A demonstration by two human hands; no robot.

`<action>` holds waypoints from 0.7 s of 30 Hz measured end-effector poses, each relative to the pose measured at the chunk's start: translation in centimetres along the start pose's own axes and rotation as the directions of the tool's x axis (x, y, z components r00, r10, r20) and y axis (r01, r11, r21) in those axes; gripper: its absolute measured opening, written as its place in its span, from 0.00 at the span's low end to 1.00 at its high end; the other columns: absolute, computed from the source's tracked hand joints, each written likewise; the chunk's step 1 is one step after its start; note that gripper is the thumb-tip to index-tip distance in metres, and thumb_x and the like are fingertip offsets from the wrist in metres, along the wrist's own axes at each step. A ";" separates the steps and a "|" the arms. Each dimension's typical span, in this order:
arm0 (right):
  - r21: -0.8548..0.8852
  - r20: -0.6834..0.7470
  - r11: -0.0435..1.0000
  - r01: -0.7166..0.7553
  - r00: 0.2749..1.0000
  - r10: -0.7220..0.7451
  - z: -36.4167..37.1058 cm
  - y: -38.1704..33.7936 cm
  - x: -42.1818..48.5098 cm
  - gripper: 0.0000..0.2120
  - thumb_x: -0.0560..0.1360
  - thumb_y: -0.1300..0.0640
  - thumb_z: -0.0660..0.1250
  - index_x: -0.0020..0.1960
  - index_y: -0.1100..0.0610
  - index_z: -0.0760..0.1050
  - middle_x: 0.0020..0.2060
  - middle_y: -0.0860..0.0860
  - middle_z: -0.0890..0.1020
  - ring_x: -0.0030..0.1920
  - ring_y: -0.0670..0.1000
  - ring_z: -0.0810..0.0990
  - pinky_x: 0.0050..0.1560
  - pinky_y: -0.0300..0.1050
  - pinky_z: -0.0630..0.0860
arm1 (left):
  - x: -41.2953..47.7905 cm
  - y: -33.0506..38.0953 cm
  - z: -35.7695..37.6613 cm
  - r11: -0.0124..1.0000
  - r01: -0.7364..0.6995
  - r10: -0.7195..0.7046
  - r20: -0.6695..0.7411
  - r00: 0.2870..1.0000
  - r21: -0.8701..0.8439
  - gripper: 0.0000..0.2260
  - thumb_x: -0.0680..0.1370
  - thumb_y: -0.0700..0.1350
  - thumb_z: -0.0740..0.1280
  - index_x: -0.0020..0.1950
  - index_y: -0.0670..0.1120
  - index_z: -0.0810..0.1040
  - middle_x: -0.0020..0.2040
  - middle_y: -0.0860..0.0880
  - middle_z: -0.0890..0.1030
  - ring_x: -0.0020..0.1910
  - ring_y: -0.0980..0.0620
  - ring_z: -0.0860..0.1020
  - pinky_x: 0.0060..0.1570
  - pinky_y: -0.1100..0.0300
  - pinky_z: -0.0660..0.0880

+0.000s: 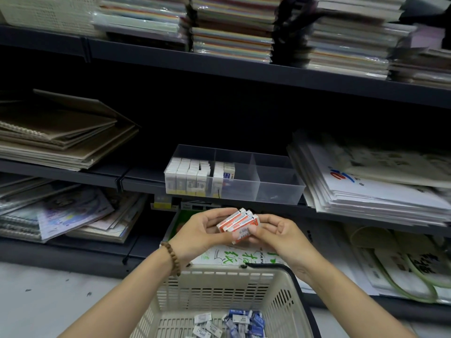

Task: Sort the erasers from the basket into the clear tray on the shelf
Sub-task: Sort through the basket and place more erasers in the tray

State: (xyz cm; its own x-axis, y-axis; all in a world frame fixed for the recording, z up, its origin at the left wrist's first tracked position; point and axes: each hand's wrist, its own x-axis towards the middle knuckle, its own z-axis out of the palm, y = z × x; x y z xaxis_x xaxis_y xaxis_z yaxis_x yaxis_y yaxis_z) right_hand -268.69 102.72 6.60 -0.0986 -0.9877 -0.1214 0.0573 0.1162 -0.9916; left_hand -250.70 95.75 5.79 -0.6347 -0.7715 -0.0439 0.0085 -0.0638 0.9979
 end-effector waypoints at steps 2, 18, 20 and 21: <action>0.017 0.000 1.000 0.026 1.000 -0.026 0.2 -0.3 0.1 0.14 0.73 0.61 0.68 0.59 0.57 0.76 0.48 0.52 0.85 0.50 0.48 0.84 0.43 0.33 0.79 | 0.2 0.1 -0.2 1.000 -0.022 0.022 -0.005 1.000 0.013 0.21 0.70 0.38 0.73 0.61 0.48 0.75 0.55 0.52 0.82 0.54 0.56 0.80 0.49 0.66 0.77; -0.473 0.057 0.868 0.148 0.989 -0.138 -2.0 -10.6 8.6 0.20 0.71 0.59 0.72 0.61 0.61 0.75 0.52 0.56 0.83 0.51 0.49 0.83 0.46 0.37 0.80 | 3.2 4.0 -5.7 0.630 -0.182 0.445 -0.159 0.881 0.755 0.26 0.73 0.59 0.64 0.69 0.56 0.66 0.68 0.57 0.68 0.69 0.58 0.63 0.70 0.57 0.62; -0.588 0.054 0.799 0.125 0.992 -0.115 -2.1 -11.6 10.4 0.23 0.71 0.60 0.72 0.64 0.62 0.73 0.54 0.57 0.81 0.51 0.50 0.82 0.43 0.37 0.81 | 3.4 3.6 -7.2 0.575 -0.115 0.436 -0.185 0.881 0.810 0.28 0.72 0.62 0.62 0.71 0.55 0.65 0.72 0.56 0.64 0.73 0.56 0.57 0.73 0.56 0.55; -0.635 0.062 0.764 0.116 0.993 -0.099 -1.9 -11.8 11.1 0.24 0.71 0.60 0.73 0.64 0.62 0.72 0.54 0.57 0.80 0.50 0.51 0.82 0.41 0.36 0.80 | 3.5 3.3 -7.8 0.564 -0.075 0.416 -0.204 0.886 0.823 0.30 0.72 0.63 0.61 0.72 0.55 0.64 0.73 0.56 0.62 0.74 0.57 0.53 0.74 0.56 0.51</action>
State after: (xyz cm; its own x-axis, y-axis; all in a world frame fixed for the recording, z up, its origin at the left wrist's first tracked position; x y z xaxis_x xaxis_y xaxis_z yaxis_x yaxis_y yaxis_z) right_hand -272.39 90.54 16.85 -0.0425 -0.9989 -0.0193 -0.5981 0.0409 -0.8004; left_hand -246.86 87.88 8.56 -0.4014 -0.8394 0.3664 -0.5831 0.5427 0.6045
